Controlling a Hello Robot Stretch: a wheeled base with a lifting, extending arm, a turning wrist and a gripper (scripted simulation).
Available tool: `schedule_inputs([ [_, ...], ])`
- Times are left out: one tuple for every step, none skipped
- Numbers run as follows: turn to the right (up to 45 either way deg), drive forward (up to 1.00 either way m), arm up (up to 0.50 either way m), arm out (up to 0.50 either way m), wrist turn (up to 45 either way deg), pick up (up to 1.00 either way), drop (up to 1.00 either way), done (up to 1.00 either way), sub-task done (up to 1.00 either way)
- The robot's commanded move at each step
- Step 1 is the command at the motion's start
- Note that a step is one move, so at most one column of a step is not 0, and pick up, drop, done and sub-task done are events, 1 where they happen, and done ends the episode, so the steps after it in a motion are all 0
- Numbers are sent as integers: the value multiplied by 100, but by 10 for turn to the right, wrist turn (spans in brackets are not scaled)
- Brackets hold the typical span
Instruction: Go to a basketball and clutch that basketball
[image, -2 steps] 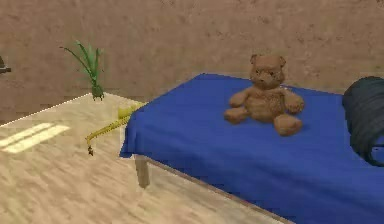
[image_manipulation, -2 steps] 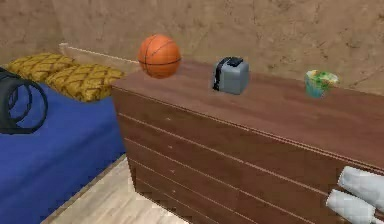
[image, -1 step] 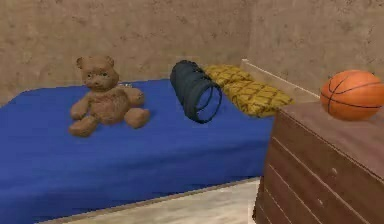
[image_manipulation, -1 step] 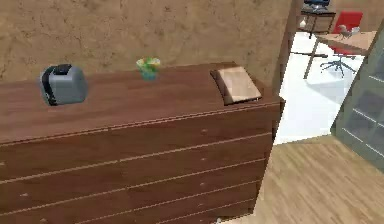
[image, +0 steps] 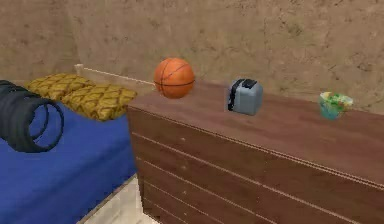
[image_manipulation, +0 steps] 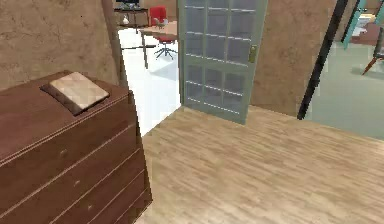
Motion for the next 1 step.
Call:
schedule_inputs([
  [300, 0, 0, 0, 0, 0, 0, 0, 0],
])
